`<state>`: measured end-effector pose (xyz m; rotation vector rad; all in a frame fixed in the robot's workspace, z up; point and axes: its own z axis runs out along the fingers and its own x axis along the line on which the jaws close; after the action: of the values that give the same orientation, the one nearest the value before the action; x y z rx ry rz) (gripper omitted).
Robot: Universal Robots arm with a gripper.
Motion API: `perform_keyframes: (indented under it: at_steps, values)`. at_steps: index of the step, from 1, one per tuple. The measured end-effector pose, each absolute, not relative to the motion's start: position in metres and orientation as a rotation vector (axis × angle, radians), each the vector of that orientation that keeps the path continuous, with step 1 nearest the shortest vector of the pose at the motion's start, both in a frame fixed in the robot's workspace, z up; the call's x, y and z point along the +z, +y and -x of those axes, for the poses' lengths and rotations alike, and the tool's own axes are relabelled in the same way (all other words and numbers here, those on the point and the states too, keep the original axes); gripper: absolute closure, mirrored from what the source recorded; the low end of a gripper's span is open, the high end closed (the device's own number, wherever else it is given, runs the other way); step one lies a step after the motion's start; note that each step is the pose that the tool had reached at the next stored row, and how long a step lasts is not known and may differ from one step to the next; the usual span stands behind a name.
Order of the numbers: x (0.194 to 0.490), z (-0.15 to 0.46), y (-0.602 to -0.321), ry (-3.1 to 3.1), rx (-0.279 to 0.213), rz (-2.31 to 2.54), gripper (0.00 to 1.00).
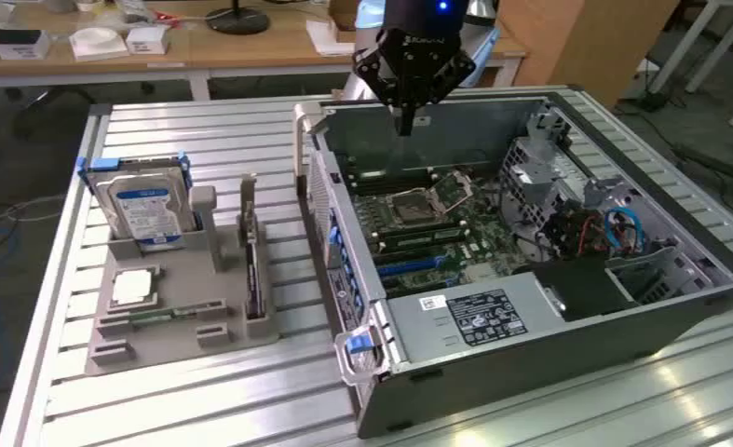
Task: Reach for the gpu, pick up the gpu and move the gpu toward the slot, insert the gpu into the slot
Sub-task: 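Reach for the gpu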
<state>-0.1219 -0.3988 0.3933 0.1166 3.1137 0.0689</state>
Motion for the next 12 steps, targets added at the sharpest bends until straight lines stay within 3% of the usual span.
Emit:
perform_keyframes:
  at_steps: [12]
  values:
    - [0.393,0.143,-0.399,3.114,0.069,-0.117,0.90]
